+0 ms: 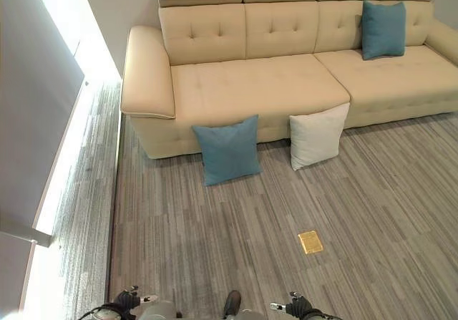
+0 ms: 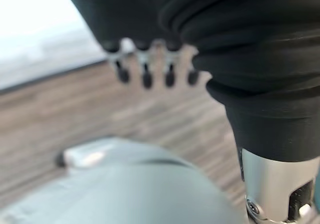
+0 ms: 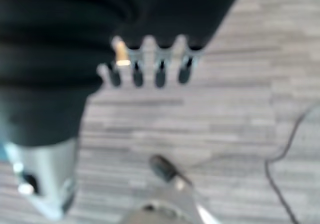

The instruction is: Pick up all the scattered cushions and arrange them neatly on the sofa.

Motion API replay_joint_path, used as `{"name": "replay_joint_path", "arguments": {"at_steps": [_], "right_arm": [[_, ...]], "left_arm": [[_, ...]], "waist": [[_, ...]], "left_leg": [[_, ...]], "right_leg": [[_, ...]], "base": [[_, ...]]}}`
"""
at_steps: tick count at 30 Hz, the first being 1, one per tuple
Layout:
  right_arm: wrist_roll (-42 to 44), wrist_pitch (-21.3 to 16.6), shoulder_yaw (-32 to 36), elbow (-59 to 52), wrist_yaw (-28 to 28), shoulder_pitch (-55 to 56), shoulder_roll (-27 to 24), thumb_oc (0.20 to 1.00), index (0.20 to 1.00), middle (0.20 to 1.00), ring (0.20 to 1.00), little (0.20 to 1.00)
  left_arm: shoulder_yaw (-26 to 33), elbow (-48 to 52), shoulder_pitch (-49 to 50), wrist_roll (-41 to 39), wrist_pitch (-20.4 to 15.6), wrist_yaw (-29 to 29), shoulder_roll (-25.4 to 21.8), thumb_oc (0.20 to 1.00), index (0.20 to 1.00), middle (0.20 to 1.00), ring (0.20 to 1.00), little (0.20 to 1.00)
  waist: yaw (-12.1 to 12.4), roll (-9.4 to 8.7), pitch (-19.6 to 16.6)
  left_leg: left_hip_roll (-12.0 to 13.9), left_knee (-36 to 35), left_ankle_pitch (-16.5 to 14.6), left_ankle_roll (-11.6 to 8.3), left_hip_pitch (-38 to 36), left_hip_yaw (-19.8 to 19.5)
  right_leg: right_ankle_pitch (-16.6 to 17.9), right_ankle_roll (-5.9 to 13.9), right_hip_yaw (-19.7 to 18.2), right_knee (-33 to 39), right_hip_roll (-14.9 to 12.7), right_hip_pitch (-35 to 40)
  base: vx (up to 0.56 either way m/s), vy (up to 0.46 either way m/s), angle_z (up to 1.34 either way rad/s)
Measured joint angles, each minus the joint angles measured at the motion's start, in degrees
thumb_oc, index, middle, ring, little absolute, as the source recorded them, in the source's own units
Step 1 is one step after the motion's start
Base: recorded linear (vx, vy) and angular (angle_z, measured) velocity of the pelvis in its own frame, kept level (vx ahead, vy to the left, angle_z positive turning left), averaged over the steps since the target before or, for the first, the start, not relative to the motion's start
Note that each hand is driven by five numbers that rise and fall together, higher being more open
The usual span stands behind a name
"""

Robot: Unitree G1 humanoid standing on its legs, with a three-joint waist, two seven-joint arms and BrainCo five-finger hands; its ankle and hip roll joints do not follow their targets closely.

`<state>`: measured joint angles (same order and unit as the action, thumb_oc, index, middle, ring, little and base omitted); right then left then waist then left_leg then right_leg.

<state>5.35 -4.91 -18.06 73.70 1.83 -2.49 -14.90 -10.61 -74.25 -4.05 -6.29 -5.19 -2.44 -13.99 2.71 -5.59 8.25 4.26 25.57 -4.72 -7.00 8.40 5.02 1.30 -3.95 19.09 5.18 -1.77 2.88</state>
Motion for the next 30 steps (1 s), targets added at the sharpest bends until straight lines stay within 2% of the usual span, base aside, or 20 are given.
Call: {"name": "replay_joint_path", "arguments": {"at_steps": [2, 3, 4, 5, 7, 8, 9, 10, 12, 13, 14, 15, 17, 21, 22, 24, 25, 27, 28, 30], "right_arm": [[0.04, -0.04, -0.09, 0.20, 0.05, -0.23, -0.15, 1.000, 1.000, 1.000, 1.000, 1.000], [0.04, 0.14, -0.20, 0.50, 0.08, -0.65, 0.05, 1.000, 1.000, 1.000, 1.000, 1.000], [0.03, 0.14, -0.34, 0.59, 0.09, -0.73, 0.29, 1.000, 1.000, 1.000, 1.000, 1.000], [0.04, 0.12, -0.42, 0.64, 0.10, -0.86, 0.28, 1.000, 1.000, 1.000, 1.000, 1.000], [0.03, 0.13, -0.31, 1.07, 0.11, -1.18, 0.17, 1.000, 1.000, 1.000, 1.000, 1.000], [0.03, 0.09, -0.26, 1.15, 0.15, -1.25, 0.14, 1.000, 1.000, 1.000, 1.000, 1.000], [0.03, 0.09, -0.23, 1.66, 0.12, -1.52, 0.24, 1.000, 1.000, 1.000, 1.000, 1.000], [0.02, 0.09, -0.13, 1.87, 0.07, -1.23, 0.51, 1.000, 1.000, 1.000, 1.000, 1.000], [-0.02, 0.18, 0.25, 1.92, 0.02, -1.10, 0.44, 1.000, 1.000, 1.000, 1.000, 1.000], [-0.02, 0.16, 0.59, 0.44, -0.17, -1.06, 0.30, 1.000, 1.000, 1.000, 1.000, 1.000], [0.02, -0.11, 0.17, -1.18, -0.15, -1.12, 0.54, 1.000, 1.000, 1.000, 1.000, 1.000], [0.03, -0.10, -0.24, -1.48, -0.15, -1.55, 0.62, 1.000, 1.000, 1.000, 1.000, 1.000], [0.03, -0.11, -0.31, -1.84, -0.16, -2.26, 0.60, 1.000, 1.000, 1.000, 1.000, 1.000], [0.02, -0.65, -0.32, -3.15, -0.28, -2.42, 0.94, 1.000, 1.000, 1.000, 1.000, 1.000], [0.00, -0.49, -0.35, -4.23, -0.40, -2.75, 0.95, 1.000, 1.000, 1.000, 1.000, 1.000], [0.00, -0.43, -0.35, -4.26, -0.41, -2.46, 0.99, 1.000, 1.000, 1.000, 1.000, 1.000], [-0.02, -0.39, -0.34, -4.11, -0.42, -2.02, 1.02, 1.000, 1.000, 1.000, 1.000, 1.000], [-0.04, -0.21, -0.31, -3.86, -0.43, -1.22, 1.00, 1.000, 1.000, 1.000, 1.000, 1.000], [-0.06, -0.08, -0.35, -3.44, -0.45, -1.06, 0.93, 1.000, 1.000, 1.000, 1.000, 1.000], [-0.06, -0.06, -0.35, -3.05, -0.53, -1.17, 0.84, 1.000, 1.000, 1.000, 1.000, 1.000]], "left_arm": [[-0.32, 0.50, -0.30, 0.03, -0.05, 0.04, 0.24, 1.000, 1.000, 1.000, 1.000, 1.000], [-0.32, 0.68, -0.42, 0.08, -0.07, -0.01, 0.16, 1.000, 1.000, 1.000, 1.000, 1.000], [-0.39, 0.68, -0.16, 0.08, -0.07, -0.03, 0.17, 1.000, 1.000, 1.000, 1.000, 1.000], [-0.09, 0.68, -0.04, 0.03, -0.19, -0.05, 0.18, 1.000, 1.000, 1.000, 1.000, 1.000], [-0.09, 0.73, 0.39, 0.04, -0.19, -0.02, 0.26, 1.000, 1.000, 1.000, 1.000, 1.000], [-0.10, 0.68, 0.87, 0.06, -0.16, -0.01, 0.43, 1.000, 1.000, 1.000, 1.000, 1.000], [-0.13, 0.19, 1.33, 0.08, -0.10, 0.05, 0.65, 1.000, 1.000, 1.000, 1.000, 1.000], [-0.12, -0.95, 1.17, 0.11, -0.01, 0.05, 0.60, 1.000, 1.000, 1.000, 1.000, 1.000], [-0.21, -1.33, 0.30, 0.12, -0.02, 0.03, 0.65, 1.000, 1.000, 1.000, 1.000, 1.000], [-0.68, -1.40, -0.65, 0.14, 0.01, 0.05, 0.56, 1.000, 1.000, 1.000, 1.000, 1.000], [-2.80, -1.38, -1.94, 0.11, 0.04, 0.00, -0.25, 1.000, 1.000, 1.000, 1.000, 1.000], [-3.44, -1.36, -2.89, 0.14, -0.01, -0.02, -0.40, 1.000, 1.000, 1.000, 1.000, 1.000], [-4.57, -1.31, -3.38, 0.17, -0.22, -0.05, -0.57, 1.000, 1.000, 1.000, 1.000, 1.000], [-4.46, -1.31, -2.56, 0.18, -0.17, -0.05, -0.56, 1.000, 1.000, 1.000, 1.000, 1.000], [-3.64, -1.45, -1.40, 0.20, 0.00, -0.07, -0.62, 1.000, 1.000, 1.000, 1.000, 1.000], [-2.59, -1.48, -1.09, 0.23, 0.02, -0.05, -0.65, 1.000, 1.000, 1.000, 1.000, 1.000], [-2.63, -1.41, -0.99, 0.24, -0.03, -0.01, -0.67, 1.000, 1.000, 1.000, 1.000, 1.000], [-2.63, -1.38, -0.22, 0.25, -0.12, 0.02, -0.39, 1.000, 1.000, 1.000, 1.000, 1.000], [-2.63, -1.37, -0.07, 0.24, -0.18, 0.06, 0.06, 1.000, 1.000, 1.000, 1.000, 1.000], [-2.56, -1.42, 0.06, 0.24, -0.25, 0.09, 0.33, 1.000, 1.000, 1.000, 1.000, 1.000]], "waist": [[-0.26, 0.25, -0.05], [-0.27, 0.45, 0.08], [0.09, 0.32, 0.21], [0.14, 0.14, 0.04], [0.16, 0.65, -0.29], [0.12, 1.15, -0.61], [0.10, 1.59, -1.09], [-0.17, 1.16, -1.25], [-0.02, 2.59, -0.81], [-0.17, 3.93, -0.40], [-1.50, 3.46, -0.09], [-1.62, 3.12, 0.30], [-1.40, 3.53, 0.77], [-1.07, 3.30, 0.80], [-1.00, 2.61, 0.72], [-1.85, 1.84, 0.58], [-1.95, 1.13, 0.40], [-2.50, 1.32, 0.37], [-2.35, 2.32, 0.05], [-1.72, 2.87, -0.29]], "left_leg": [[-0.46, -10.80, 1.32, 0.60, 0.58, 0.76], [-0.62, -20.09, 5.03, 0.84, 0.69, 1.45], [-0.79, -23.92, 8.34, 0.91, 1.32, 1.98], [-1.14, -23.92, 9.55, 0.62, 2.53, 2.09], [-1.45, -24.56, 10.92, 2.38, 2.22, 2.37], [-1.98, -24.57, 12.12, 3.83, 1.10, 2.31], [-2.55, -25.89, 11.22, 6.89, -0.86, 2.48], [-3.36, -27.52, 11.23, 7.96, -2.65, 2.70], [-3.55, -29.99, 10.37, 9.42, -5.85, 3.54], [-3.70, -30.21, 9.10, 10.83, -7.77, 4.11], [-5.71, -29.64, 7.85, 11.79, -8.93, 3.52], [-6.59, -29.47, 7.04, 12.05, -9.73, 3.58], [-7.23, -29.48, 5.89, 12.11, -11.80, 3.92], [-7.27, -29.49, 3.03, 11.37, -14.67, 4.25], [-6.99, -29.56, 1.13, 9.67, -15.53, 4.07], [-6.65, -29.65, 0.48, 9.41, -16.53, 3.70], [-6.46, -29.63, 0.07, 9.13, -17.56, 3.63], [-5.02, -29.52, -1.45, 7.31, -19.80, 2.26], [-3.29, -29.04, -1.91, 6.57, -20.64, 2.07], [-0.86, -24.24, -2.03, 6.07, -19.84, 1.35]], "right_leg": [[-2.20, 1.07, 0.56, 0.32, 0.39, 1.00], [-4.13, 2.45, 0.48, 0.40, 1.32, 2.47], [-4.69, 2.05, 0.52, 0.35, 1.91, 3.79], [-5.70, 2.35, 0.24, 0.38, 2.13, 4.07], [-6.03, 2.23, -1.18, 0.05, 2.55, 5.15], [-6.72, 3.09, -2.00, 0.01, 2.79, 6.35], [-7.63, 4.28, -2.92, -0.26, 2.66, 7.43], [-8.44, 5.38, -3.32, -2.17, 1.39, 7.44], [-10.12, 7.78, -4.17, -11.60, -0.17, 4.42], [-11.70, 8.97, -4.11, -29.92, -2.84, -3.19], [-12.68, 10.25, -5.55, -44.99, -7.32, -11.51], [-12.71, 10.19, -6.35, -47.13, -8.67, -13.92], [-12.78, 10.00, -6.42, -44.73, -10.30, -16.69], [-11.02, 9.95, -4.26, -31.98, -10.42, -16.47], [-7.81, 10.65, -3.95, -21.98, -9.50, -17.44], [-2.76, 10.74, -4.47, -13.93, -8.47, -17.37], [-0.09, 10.31, -4.50, -11.34, -8.07, -16.52], [5.17, 8.96, -5.32, -10.28, -6.63, -14.20], [4.54, 7.10, -4.76, -9.28, -4.77, -12.54], [4.53, 5.81, -4.02, -4.35, -2.01, -7.65]], "base": [[0.32, 0.026, 0.15], [0.41, 0.089, 0.04], [0.25, 0.065, -0.04], [0.27, 0.098, -0.26], [0.23, 0.124, -0.39], [0.25, 0.172, -0.49], [0.22, 0.190, -0.34], [0.21, 0.201, -0.22], [0.17, 0.192, -0.24], [0.20, 0.180, 0.05], [0.16, 0.132, 0.25], [0.19, 0.064, 0.42], [0.18, -0.006, 0.10], [0.25, -0.094, -0.06], [0.27, -0.118, -0.15], [0.22, -0.106, 0.07], [0.26, -0.142, 0.17], [0.24, -0.162, 0.24], [0.22, -0.197, 0.21], [0.17, -0.219, 0.08]]}}
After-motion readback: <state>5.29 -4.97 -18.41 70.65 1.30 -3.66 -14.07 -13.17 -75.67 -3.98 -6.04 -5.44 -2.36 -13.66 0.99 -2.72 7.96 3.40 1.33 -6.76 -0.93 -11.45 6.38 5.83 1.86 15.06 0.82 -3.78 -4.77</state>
